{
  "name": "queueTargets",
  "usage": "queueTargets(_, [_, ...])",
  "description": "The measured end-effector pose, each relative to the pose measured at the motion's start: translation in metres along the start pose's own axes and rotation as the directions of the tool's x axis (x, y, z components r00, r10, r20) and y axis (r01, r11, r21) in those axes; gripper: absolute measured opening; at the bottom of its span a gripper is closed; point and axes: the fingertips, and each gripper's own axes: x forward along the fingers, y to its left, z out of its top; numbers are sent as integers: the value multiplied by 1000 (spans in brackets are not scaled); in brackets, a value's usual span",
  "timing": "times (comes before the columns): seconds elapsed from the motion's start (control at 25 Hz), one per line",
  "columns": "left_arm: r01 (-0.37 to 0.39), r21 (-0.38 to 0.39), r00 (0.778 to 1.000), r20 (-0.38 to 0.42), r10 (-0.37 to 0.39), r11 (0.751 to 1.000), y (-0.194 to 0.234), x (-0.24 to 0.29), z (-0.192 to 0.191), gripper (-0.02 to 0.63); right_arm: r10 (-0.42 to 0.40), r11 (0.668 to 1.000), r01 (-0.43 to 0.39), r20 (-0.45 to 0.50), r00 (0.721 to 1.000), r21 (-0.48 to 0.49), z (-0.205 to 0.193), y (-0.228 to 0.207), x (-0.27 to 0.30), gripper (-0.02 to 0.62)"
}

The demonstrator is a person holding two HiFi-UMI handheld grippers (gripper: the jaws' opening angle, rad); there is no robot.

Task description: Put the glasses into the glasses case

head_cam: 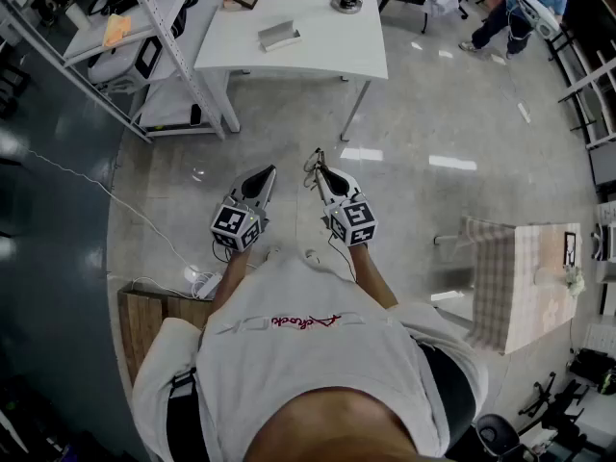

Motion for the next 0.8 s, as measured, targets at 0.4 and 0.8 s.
queueTargets(0.4, [11,6,1000,-5,-11,1000,-29,7,-4,9,14,1000,-15,43,999,19,5,-9,-23,12])
queueTargets(0.8, [7,10,1000,-21,-7,1000,-66,29,-11,9,53,998,-56,72,996,40,7,-34,-47,12])
